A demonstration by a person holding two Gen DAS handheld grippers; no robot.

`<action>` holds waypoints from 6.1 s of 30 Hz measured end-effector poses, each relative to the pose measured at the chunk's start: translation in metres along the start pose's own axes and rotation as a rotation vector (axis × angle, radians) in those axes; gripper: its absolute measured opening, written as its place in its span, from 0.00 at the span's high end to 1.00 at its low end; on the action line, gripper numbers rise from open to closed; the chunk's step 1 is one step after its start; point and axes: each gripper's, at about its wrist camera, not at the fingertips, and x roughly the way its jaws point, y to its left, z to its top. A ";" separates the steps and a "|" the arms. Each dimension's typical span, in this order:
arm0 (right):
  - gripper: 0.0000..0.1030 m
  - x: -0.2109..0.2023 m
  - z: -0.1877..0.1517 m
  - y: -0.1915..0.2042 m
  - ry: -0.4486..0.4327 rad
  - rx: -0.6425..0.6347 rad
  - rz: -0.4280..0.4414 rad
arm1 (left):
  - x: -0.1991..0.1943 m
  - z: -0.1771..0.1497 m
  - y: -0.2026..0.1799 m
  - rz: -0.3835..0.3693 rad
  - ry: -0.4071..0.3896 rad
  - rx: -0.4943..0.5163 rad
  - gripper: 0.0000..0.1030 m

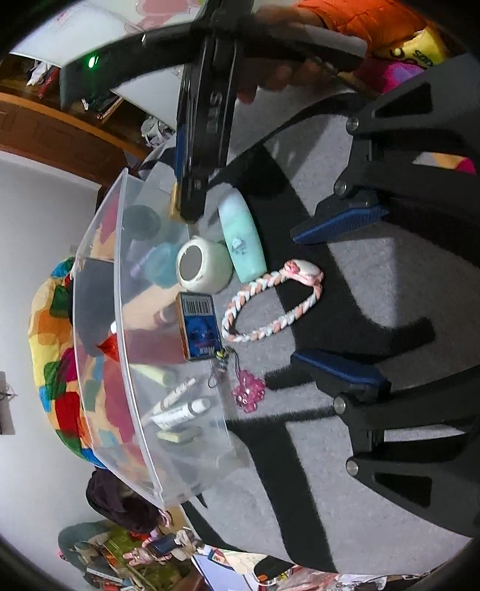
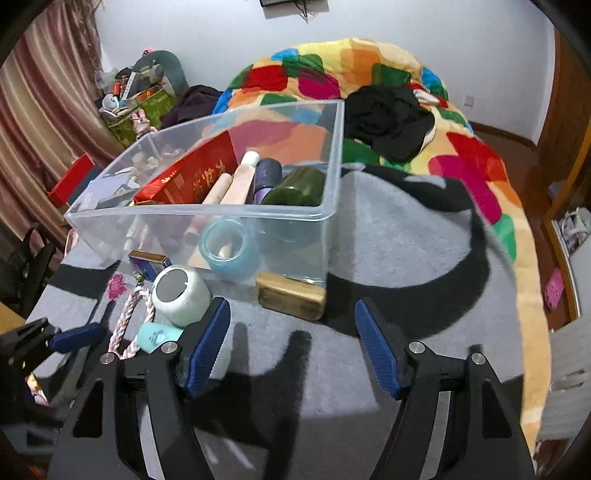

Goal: Organize objects
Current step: 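Grasp the pink-white rope toy with the left tool while the right tool grasps the gold block, then drop the rope toy into the bin with the left tool while the right tool places the gold block there, then grasp the pink charm with the left tool while the right tool grasps the mint-green bottle, then drop the pink charm into the bin with the left tool while the right tool places the mint bottle there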

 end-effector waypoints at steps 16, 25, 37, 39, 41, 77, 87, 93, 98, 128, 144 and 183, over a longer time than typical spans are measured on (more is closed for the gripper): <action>0.64 -0.013 -0.010 0.001 -0.021 0.004 0.016 | -0.025 -0.015 0.014 0.012 -0.092 -0.067 0.85; 0.64 -0.043 -0.017 0.018 -0.078 -0.052 0.063 | -0.058 -0.009 0.032 0.004 -0.176 -0.153 0.85; 0.64 -0.077 0.007 0.042 -0.185 -0.109 0.103 | -0.101 0.027 0.040 0.038 -0.320 -0.149 0.85; 0.64 -0.079 0.012 0.044 -0.197 -0.111 0.105 | -0.104 0.034 0.042 0.044 -0.336 -0.150 0.85; 0.64 -0.081 0.016 0.045 -0.205 -0.110 0.112 | -0.105 0.041 0.045 0.055 -0.353 -0.148 0.85; 0.63 0.006 0.064 0.049 -0.077 -0.105 0.069 | -0.002 0.099 0.078 -0.001 -0.136 -0.211 0.85; 0.46 -0.009 0.062 0.055 -0.113 -0.123 0.052 | -0.012 0.096 0.070 0.004 -0.142 -0.186 0.76; 0.40 -0.029 0.058 0.058 -0.144 -0.145 0.054 | -0.033 0.091 0.064 0.049 -0.190 -0.172 0.47; 0.33 -0.048 0.053 0.061 -0.187 -0.157 0.043 | -0.052 0.084 0.057 0.087 -0.234 -0.146 0.35; 0.18 -0.014 -0.020 0.041 0.001 -0.186 0.092 | 0.003 0.024 0.062 0.108 -0.012 -0.132 0.33; 0.65 -0.005 -0.029 0.065 0.049 -0.312 0.136 | 0.021 0.039 0.052 0.111 0.017 -0.029 0.74; 0.87 -0.086 0.002 0.063 -0.194 -0.189 0.253 | -0.105 0.062 0.049 0.067 -0.358 -0.126 0.74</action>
